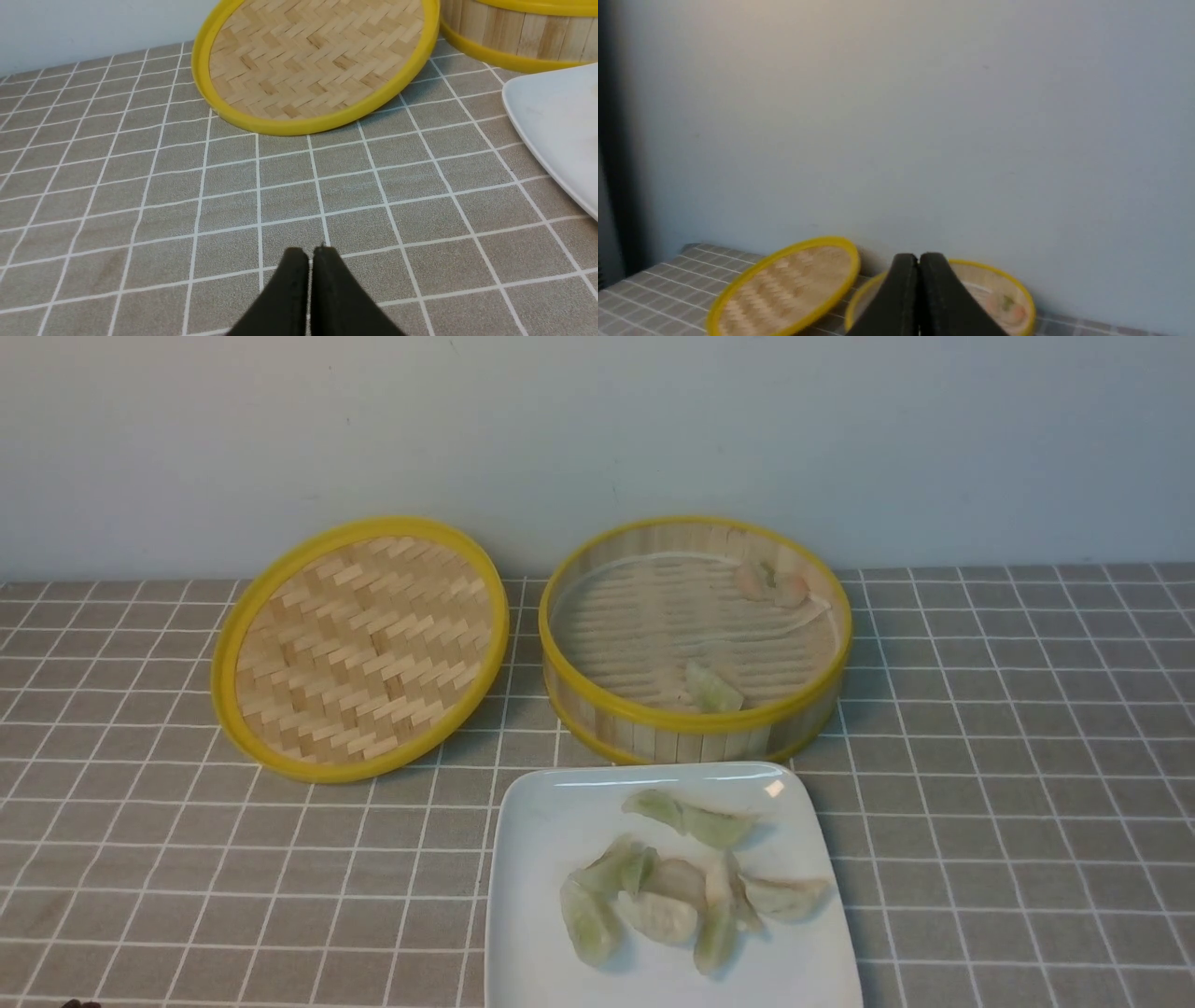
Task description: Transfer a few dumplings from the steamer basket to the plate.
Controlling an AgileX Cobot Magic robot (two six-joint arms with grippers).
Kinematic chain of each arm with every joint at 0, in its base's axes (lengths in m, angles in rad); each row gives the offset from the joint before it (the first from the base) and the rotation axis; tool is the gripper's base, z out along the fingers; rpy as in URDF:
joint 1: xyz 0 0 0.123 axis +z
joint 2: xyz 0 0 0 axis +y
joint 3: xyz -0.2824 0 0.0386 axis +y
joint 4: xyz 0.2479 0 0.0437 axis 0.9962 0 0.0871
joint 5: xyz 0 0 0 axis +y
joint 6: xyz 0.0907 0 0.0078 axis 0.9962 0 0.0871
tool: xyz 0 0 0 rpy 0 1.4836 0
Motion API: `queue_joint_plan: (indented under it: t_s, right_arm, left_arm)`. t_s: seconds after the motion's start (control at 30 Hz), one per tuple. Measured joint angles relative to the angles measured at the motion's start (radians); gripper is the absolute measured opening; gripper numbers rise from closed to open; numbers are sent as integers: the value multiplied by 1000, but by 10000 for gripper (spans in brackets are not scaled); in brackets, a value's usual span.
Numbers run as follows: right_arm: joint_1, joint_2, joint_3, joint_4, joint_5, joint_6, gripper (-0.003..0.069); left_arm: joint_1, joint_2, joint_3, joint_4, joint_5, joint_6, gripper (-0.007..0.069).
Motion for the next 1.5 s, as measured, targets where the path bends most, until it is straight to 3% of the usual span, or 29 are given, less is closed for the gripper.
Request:
queue_joint_plan:
  t_s: [0.03, 0.07, 0.17, 0.33, 0.8, 1.5]
  right_arm:
    - [-74, -8, 51, -4, 0, 0, -15]
    - [-86, -9, 51, -5, 0, 0, -15]
    - [-292, -31, 202, -46, 1, 0, -15]
    - [-426, -108, 414, -60, 6, 0, -15]
    - [-367, -177, 474, -14, 3, 0, -15]
    - [-363, -177, 474, -11, 3, -27, -15]
  left_arm:
    - [0, 0, 0, 0, 0, 0, -5]
    - [0, 0, 0, 0, 0, 0, -5]
    - [0, 0, 0, 0, 0, 0, -5]
    - [0, 0, 0, 0, 0, 0, -5]
    - [0, 0, 0, -1, 0, 0, -5]
    - [0, 0, 0, -1, 0, 0, -5]
